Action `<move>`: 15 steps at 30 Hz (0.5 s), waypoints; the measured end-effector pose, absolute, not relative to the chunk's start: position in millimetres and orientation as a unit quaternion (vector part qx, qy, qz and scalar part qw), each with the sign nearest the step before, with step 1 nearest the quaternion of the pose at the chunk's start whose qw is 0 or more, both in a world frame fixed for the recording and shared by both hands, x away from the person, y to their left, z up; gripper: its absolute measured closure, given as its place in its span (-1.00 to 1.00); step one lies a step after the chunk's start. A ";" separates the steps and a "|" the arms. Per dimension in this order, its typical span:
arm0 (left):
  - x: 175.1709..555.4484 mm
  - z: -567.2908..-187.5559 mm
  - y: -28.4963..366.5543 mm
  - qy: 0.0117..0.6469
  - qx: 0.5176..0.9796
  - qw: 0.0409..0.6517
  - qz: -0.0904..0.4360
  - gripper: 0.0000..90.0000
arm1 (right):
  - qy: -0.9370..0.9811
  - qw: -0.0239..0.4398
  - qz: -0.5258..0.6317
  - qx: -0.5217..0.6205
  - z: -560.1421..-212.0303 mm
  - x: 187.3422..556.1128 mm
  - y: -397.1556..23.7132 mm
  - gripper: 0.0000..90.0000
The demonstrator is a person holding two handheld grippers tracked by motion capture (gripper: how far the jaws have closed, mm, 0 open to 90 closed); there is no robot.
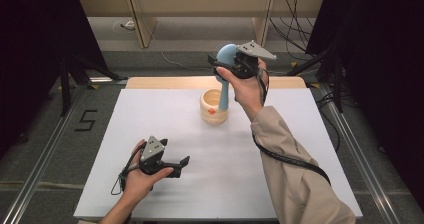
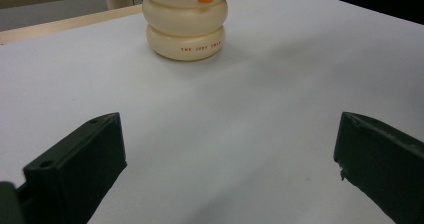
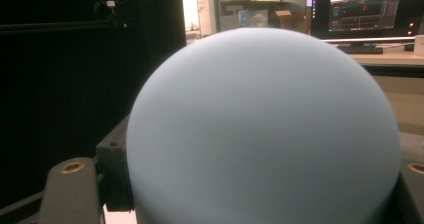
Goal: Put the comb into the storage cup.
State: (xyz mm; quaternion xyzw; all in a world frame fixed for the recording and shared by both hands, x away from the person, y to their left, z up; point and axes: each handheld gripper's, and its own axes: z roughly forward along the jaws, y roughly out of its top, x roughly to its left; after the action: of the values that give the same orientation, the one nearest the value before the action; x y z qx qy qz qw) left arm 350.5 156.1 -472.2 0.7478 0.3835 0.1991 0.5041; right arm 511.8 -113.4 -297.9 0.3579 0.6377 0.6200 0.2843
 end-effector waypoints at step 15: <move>350.6 -472.2 156.2 0.383 0.748 0.505 0.199 -1.00 | 0.632 0.290 0.624 0.358 -297.7 515.8 -110.8 -0.46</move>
State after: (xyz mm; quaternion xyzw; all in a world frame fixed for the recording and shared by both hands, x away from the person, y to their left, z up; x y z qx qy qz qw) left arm 350.6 156.2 -472.2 0.7478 0.3826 0.1994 0.5047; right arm 515.8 -110.8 -297.7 0.3578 0.6319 0.6235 0.2897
